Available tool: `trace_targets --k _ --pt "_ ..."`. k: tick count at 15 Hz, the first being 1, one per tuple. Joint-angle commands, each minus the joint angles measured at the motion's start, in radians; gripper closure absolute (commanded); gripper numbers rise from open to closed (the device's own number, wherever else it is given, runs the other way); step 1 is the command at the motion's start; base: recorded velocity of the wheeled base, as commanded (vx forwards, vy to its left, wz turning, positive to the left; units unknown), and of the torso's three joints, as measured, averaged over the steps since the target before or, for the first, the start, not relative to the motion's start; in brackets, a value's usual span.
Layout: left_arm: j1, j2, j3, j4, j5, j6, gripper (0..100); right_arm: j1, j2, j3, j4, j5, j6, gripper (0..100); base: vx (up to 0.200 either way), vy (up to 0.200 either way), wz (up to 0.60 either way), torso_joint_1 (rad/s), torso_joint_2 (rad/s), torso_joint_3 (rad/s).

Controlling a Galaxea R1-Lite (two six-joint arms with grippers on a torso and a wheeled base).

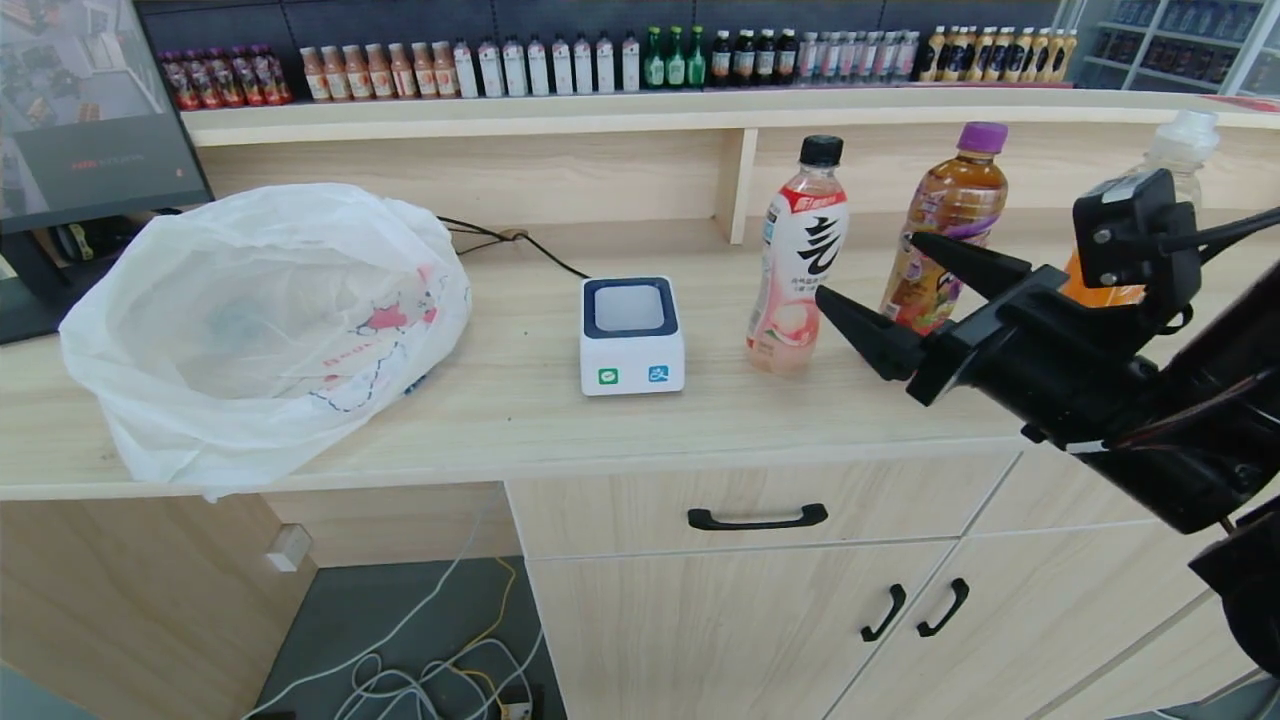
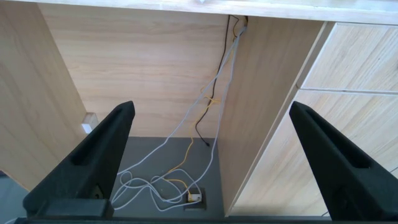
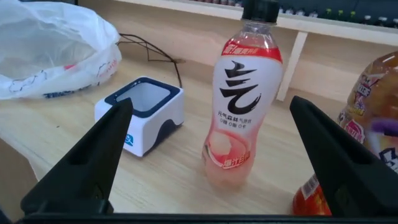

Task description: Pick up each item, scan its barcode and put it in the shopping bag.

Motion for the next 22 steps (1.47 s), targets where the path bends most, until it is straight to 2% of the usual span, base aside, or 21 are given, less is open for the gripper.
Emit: trace_targets --k 1,2,5,6,10,13,14,22 --pt "0.0 0.0 0.0 0.0 0.0 0.0 0 0.048 0.024 0.005 -0.019 -0.068 0.029 0 0.0 0.0 0.0 0.0 0.0 0.0" --pt "0.0 0.0 0.0 0.0 0.0 0.0 0 0.073 0.033 0.01 -0.039 -0.13 0.04 0 0.0 0.0 0.0 0.0 0.0 0.0" --pt "0.0 0.0 0.0 0.0 0.0 0.0 0 0.077 0.061 0.017 -0.071 -0.179 0.014 0 0.0 0.0 0.0 0.0 0.0 0.0" --pt "0.0 0.0 0.0 0.0 0.001 0.0 0 0.076 0.075 0.017 -0.079 -0.223 0.015 0 0.0 0.0 0.0 0.0 0.0 0.0" --pt "0.0 0.0 0.0 0.0 0.001 0.0 0 0.073 0.122 -0.029 -0.087 -0.229 0.031 0 0.0 0.0 0.0 0.0 0.0 0.0" --pt "0.0 0.0 0.0 0.0 0.0 0.0 0 0.036 0.161 -0.042 -0.091 -0.229 0.051 0 0.0 0.0 0.0 0.0 0.0 0.0" --pt "0.0 0.0 0.0 0.0 0.0 0.0 0 0.033 0.185 -0.084 -0.093 -0.229 0.051 0 0.0 0.0 0.0 0.0 0.0 0.0" --pt "0.0 0.0 0.0 0.0 0.001 0.0 0 0.041 0.274 -0.187 -0.094 -0.246 0.058 0 0.0 0.0 0.0 0.0 0.0 0.0"
